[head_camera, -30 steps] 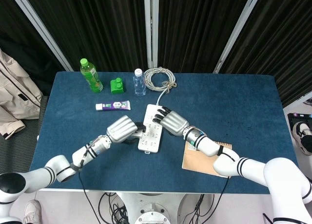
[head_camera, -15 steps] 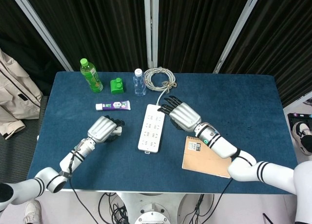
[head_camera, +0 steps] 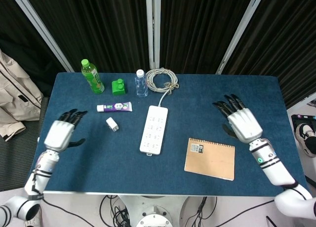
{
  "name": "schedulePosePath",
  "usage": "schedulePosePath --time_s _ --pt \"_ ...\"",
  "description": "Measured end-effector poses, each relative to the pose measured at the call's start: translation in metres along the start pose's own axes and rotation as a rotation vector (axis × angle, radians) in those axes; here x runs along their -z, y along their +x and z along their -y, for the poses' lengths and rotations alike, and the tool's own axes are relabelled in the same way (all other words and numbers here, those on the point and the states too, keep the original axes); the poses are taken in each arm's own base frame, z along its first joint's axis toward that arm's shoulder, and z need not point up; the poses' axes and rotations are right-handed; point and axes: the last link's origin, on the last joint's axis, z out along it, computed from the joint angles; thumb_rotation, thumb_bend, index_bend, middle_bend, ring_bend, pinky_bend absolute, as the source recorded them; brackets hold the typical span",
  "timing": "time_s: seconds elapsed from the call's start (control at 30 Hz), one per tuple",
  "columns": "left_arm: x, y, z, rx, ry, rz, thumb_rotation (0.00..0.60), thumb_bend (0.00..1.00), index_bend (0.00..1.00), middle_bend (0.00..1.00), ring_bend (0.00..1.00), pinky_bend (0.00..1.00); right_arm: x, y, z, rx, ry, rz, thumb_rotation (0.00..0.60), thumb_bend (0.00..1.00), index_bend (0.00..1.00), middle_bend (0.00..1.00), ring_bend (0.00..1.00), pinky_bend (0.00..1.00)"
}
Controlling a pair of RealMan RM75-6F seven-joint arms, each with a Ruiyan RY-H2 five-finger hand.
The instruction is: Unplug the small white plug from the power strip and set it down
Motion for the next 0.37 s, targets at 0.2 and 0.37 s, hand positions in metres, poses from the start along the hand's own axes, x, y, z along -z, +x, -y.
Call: schedulePosePath --time_s 0.2,0.37 --pt "0.069 0.023 0.050 -0.039 0.254 -0.045 0.600 0.13 0.12 0.19 0.10 0.17 0.076 -0.004 -0.033 -0.018 -0.182 -0.058 0.600 0.31 0.02 0.12 0.00 0.00" --pt "0.119 0.034 0.060 -0.041 0.393 -0.071 0.600 0.13 0.12 0.19 0.10 0.17 0.135 -0.011 -0.044 -0.043 -0.297 -0.094 0.600 0.31 0.01 0.12 0.00 0.00"
